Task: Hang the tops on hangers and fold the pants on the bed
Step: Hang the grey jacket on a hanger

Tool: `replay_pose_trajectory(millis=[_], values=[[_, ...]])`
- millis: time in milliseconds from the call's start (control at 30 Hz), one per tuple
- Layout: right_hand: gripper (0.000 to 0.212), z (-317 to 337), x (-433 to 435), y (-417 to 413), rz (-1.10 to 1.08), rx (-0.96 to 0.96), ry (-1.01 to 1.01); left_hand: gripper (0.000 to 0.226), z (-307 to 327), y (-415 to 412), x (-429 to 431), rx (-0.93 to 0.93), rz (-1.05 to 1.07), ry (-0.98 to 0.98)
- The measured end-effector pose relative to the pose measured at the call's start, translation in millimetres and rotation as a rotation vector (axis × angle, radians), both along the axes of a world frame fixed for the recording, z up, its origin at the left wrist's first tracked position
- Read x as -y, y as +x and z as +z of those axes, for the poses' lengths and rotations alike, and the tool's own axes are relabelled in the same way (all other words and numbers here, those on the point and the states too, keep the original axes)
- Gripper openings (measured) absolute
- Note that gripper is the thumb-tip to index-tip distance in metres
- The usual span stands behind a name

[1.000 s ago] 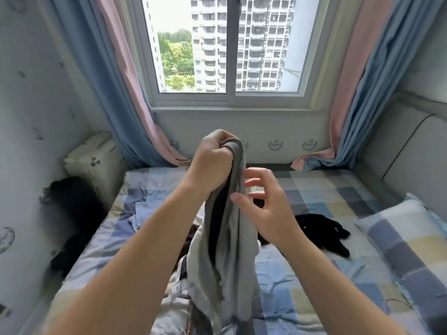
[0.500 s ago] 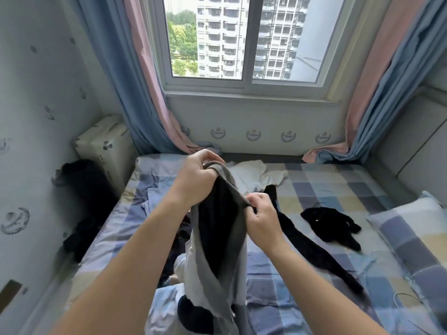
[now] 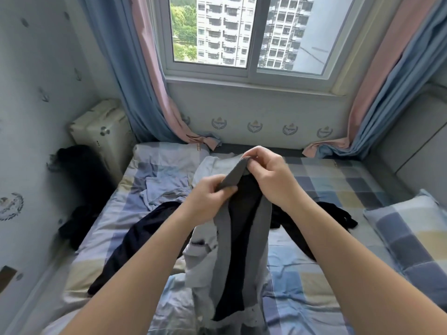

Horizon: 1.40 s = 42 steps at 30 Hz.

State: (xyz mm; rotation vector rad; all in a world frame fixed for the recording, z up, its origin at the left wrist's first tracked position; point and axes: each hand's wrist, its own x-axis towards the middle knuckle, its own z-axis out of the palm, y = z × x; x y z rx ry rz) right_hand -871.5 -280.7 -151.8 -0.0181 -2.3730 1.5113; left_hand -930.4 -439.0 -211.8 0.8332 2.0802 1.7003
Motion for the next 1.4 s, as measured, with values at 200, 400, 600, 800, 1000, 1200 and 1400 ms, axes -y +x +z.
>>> replay_pose_trajectory(millis=[200,400,600,800,1000,1200,1400], values=[[0.014,-32.4,-23.1,4.4,0.047,0.063,0.148,0.034,44.3,-9.8,1.2,-0.109,0.380,0.268],[0.018,-52.5,-7.1,17.2,0.104,0.147,0.028,0.020,82.8,-18.3,11.7,-0.099,0.336,0.247],[0.009,-34.0,36.7,6.4,0.026,0.010,0.040,0.021,97.3,-9.3,-1.6,-0.157,0.337,0.156],[0.011,-68.9,37.8,4.9,-0.132,0.097,0.067,0.018,105.4,-13.3,5.5,-0.158,0.465,0.174],[0.017,-62.0,46.8,11.9,-0.053,-0.158,0.020,0.018,97.3,-11.2,4.7,-0.159,0.486,0.115],[0.035,-86.5,47.1,4.0,-0.043,0.185,0.055,0.018,95.8,-6.8,-1.6,-0.139,0.474,0.133],[0.033,-142.5,24.2,19.7,-0.084,0.492,0.131,0.019,87.0,-13.1,7.9,-0.118,0.546,0.154]])
